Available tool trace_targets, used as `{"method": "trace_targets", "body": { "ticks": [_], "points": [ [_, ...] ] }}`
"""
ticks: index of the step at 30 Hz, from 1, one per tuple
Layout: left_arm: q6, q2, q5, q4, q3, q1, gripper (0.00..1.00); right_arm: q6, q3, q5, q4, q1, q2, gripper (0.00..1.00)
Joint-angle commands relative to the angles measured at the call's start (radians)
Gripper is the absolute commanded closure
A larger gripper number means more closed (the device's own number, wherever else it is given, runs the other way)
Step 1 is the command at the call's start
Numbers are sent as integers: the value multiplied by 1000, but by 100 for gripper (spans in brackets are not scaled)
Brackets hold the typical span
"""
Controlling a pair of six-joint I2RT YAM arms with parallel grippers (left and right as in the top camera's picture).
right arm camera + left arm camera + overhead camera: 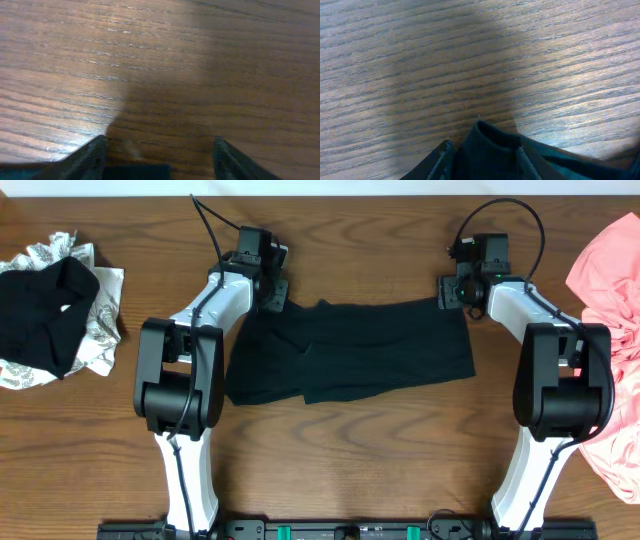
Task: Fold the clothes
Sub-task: 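Release the shirt and hold both grippers above its top corners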
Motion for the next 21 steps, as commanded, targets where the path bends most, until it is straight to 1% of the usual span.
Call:
{"method": "trace_targets", "body": {
  "ticks": [1,2,3,4,5,6,7,8,10,16,21],
  "points": [
    [6,51,-12,-13,-7,5,64,-12,-10,0,-27,-2,53,53],
    [6,51,-12,-14,-7,5,65,-12,-10,0,-33,-2,52,60],
    [6,50,-12,-14,-7,5,66,-12,-10,0,-38,-1,52,63],
    [6,50,-12,-14,-7,5,66,-12,-10,0,-42,-1,52,63],
    [6,50,-12,-14,-7,5,66,-13,-10,1,-47,-1,52,60],
    [6,50,-12,-14,-7,5,66,-17,-10,5,-51,-1,52,53],
    [6,50,-12,-14,-7,5,66,-26,-9,11,-56,-1,52,42],
    [6,50,-12,-14,-7,5,66,-33,-9,24,-60,-2,52,26],
    [6,50,-12,-14,-7,5,66,-35,-8,68,-65,-2,52,18],
    [6,50,-12,-13,-7,5,66,-57,14,98,-140,-2,21,17],
    [6,50,-12,-14,-7,5,65,-55,47,51,-216,-2,-31,16]
  ]
}}
